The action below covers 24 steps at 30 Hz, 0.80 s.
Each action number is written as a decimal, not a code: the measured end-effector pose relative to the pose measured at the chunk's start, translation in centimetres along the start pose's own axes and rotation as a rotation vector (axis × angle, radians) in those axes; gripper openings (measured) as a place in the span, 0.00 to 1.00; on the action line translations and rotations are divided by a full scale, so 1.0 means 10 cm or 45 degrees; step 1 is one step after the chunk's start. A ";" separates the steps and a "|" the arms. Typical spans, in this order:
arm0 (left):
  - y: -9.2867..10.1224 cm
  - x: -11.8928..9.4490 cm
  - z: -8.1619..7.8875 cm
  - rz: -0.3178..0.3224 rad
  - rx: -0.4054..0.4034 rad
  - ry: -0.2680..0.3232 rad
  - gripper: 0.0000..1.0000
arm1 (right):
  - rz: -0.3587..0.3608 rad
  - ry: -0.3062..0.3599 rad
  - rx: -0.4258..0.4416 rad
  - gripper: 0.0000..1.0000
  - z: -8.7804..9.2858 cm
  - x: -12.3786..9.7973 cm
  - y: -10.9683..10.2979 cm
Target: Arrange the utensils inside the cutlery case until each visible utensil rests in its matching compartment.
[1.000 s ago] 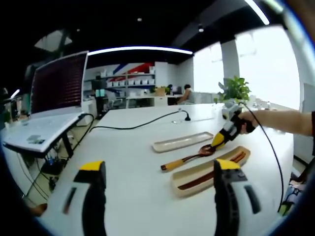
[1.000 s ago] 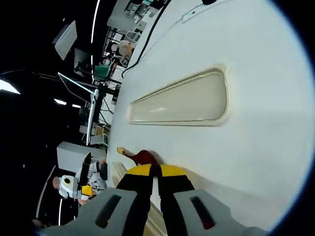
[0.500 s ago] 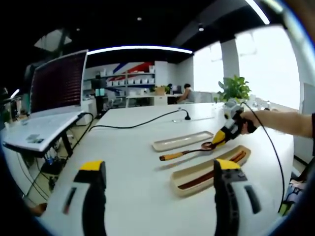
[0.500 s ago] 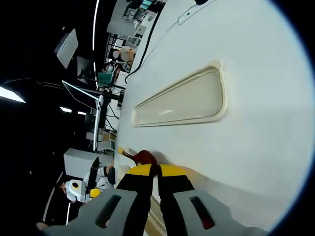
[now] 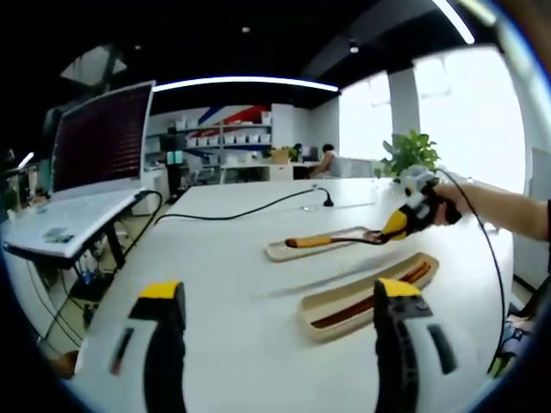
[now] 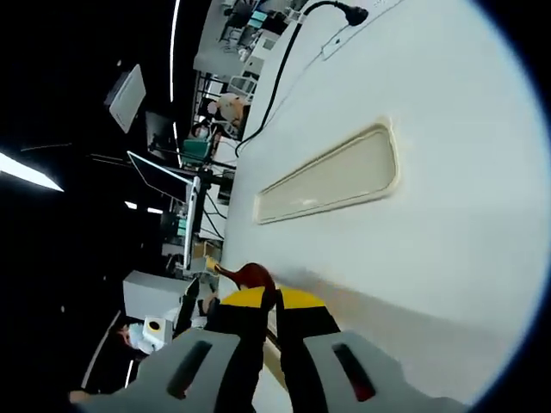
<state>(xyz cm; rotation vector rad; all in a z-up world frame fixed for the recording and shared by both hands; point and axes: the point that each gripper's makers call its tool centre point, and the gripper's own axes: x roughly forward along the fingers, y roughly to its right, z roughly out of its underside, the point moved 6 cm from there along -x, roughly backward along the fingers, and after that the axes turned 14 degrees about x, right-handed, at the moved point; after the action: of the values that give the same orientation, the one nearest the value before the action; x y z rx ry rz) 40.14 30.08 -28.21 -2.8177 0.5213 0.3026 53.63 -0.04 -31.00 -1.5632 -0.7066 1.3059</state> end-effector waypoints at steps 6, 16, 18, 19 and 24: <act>-0.03 -0.02 0.00 -0.013 -0.005 0.003 0.96 | -0.035 0.043 0.020 0.02 0.11 -0.22 0.01; -0.05 -0.05 -0.02 -0.023 -0.014 0.016 0.96 | -0.049 0.054 0.022 0.02 0.19 -0.32 -0.02; -0.05 -0.06 -0.03 -0.022 -0.013 0.020 0.96 | -0.037 0.070 0.040 0.02 0.18 -0.32 0.02; -0.05 -0.06 -0.03 -0.021 -0.012 0.022 0.96 | -0.034 0.082 0.048 0.02 0.15 -0.31 0.03; -0.06 -0.05 -0.02 -0.025 -0.017 0.013 0.96 | -0.031 0.109 0.044 0.02 0.05 -0.26 0.02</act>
<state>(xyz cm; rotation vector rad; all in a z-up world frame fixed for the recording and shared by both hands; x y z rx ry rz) 39.91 30.79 -27.79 -2.8369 0.4955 0.2891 52.46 -2.27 -30.15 -1.5686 -0.6446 1.2194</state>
